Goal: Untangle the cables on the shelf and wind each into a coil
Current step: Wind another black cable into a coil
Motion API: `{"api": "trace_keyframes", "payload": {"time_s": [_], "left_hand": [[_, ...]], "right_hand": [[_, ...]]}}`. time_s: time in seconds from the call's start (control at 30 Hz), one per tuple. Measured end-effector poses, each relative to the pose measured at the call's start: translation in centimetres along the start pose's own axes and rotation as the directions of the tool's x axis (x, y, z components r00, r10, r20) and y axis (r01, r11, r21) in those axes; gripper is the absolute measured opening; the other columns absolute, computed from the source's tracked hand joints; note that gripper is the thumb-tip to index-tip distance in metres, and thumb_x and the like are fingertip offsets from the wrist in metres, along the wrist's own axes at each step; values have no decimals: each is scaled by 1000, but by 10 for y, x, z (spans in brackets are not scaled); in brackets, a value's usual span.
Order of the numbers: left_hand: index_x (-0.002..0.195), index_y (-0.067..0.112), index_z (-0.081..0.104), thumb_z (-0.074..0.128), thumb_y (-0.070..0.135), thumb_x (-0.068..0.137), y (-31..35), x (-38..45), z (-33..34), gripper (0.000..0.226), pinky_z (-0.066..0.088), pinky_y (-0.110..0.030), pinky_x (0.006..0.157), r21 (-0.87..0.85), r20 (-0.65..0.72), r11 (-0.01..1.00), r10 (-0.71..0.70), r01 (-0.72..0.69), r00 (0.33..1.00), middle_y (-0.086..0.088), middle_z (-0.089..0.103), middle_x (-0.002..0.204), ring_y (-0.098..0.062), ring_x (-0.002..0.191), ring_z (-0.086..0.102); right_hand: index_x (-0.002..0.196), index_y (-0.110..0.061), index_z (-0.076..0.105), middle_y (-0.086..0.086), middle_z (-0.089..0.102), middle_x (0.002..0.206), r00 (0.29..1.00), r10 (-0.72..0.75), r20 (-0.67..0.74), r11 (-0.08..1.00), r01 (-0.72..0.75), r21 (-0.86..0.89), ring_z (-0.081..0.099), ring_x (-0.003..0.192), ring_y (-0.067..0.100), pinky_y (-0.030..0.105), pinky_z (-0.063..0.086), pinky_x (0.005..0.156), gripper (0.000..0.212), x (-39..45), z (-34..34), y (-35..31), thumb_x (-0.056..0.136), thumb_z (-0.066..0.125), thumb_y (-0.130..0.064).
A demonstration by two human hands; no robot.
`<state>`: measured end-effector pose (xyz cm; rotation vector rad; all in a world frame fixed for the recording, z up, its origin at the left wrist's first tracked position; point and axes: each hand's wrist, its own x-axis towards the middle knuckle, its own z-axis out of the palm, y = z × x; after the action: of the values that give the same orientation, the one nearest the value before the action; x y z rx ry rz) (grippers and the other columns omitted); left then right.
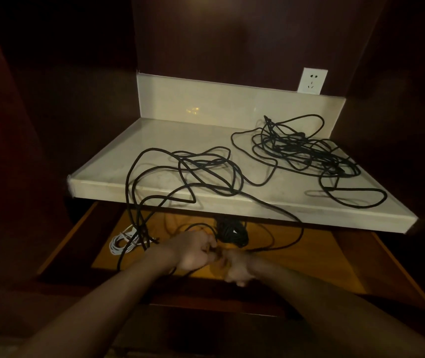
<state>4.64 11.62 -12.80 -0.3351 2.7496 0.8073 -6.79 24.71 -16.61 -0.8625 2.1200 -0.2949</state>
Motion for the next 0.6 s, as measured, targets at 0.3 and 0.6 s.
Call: {"api": "trace_keyframes", "payload": {"time_s": [0.3, 0.6], "left_hand": [[123, 41, 56, 58, 74, 83, 16, -40, -41, 52, 54, -34, 92, -428, -280, 862, 161, -273, 946, 14, 69, 110, -4, 104, 66], [84, 15, 68, 54, 34, 99, 36, -67, -66, 29, 27, -23, 47, -674, -414, 566, 242, -474, 877, 7, 36, 53, -9, 46, 30]], "right_hand": [[112, 10, 65, 26, 68, 100, 926, -135, -351, 464, 372, 804, 67, 84, 26, 25, 60, 68, 22, -90, -65, -55, 93, 57, 2], [113, 0, 64, 16, 69, 87, 825, -107, -555, 364, 552, 750, 72, 74, 23, 29, 60, 65, 19, -129, -88, -71, 100, 52, -5]]}}
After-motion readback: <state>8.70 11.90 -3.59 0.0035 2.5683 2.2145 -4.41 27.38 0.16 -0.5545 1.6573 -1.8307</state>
